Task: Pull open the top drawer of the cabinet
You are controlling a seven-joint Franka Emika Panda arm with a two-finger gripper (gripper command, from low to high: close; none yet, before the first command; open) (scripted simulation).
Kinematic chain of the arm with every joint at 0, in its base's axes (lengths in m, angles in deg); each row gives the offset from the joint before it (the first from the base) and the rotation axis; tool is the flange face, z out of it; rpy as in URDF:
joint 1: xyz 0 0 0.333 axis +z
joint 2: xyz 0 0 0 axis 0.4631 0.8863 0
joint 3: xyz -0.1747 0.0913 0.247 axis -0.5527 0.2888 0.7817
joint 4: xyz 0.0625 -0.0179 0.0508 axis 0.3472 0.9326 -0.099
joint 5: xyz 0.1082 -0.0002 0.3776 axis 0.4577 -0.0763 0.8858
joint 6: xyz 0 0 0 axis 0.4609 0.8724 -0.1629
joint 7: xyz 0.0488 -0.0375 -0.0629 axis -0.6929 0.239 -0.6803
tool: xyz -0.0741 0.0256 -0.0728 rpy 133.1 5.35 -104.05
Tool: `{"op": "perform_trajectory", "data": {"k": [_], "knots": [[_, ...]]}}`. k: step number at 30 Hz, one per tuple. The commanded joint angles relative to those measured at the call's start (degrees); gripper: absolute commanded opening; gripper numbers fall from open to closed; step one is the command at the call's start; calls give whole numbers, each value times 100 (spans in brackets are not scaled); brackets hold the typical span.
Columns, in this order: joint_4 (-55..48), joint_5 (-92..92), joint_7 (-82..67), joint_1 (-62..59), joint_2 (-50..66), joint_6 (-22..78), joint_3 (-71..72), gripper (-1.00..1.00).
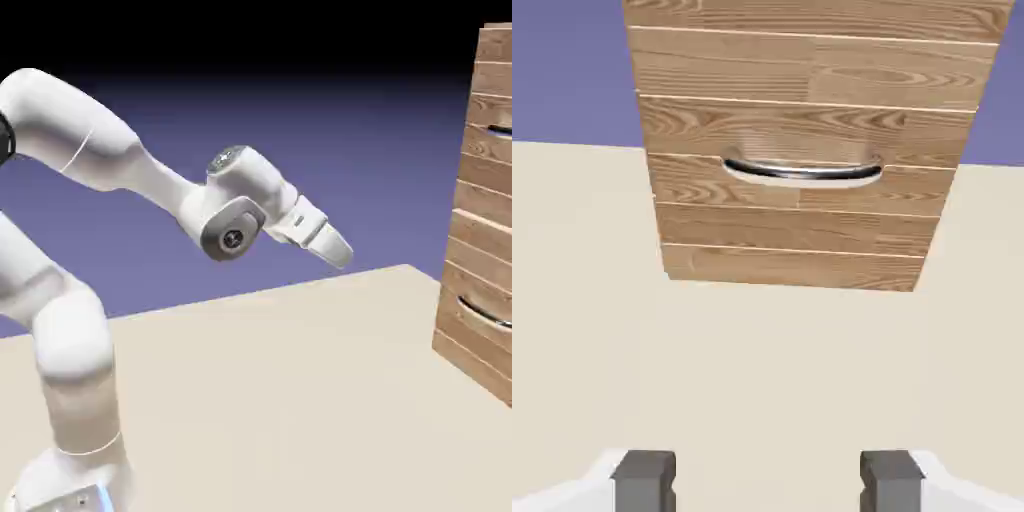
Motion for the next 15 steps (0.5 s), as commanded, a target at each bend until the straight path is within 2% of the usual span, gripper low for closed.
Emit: {"op": "perform_trajectory", "data": {"k": [1,15], "knots": [[-95,-176,-250,149,-48,31,-99,0],[-1419,-2636,-3738,2235,-712,470,-1478,0]]}}
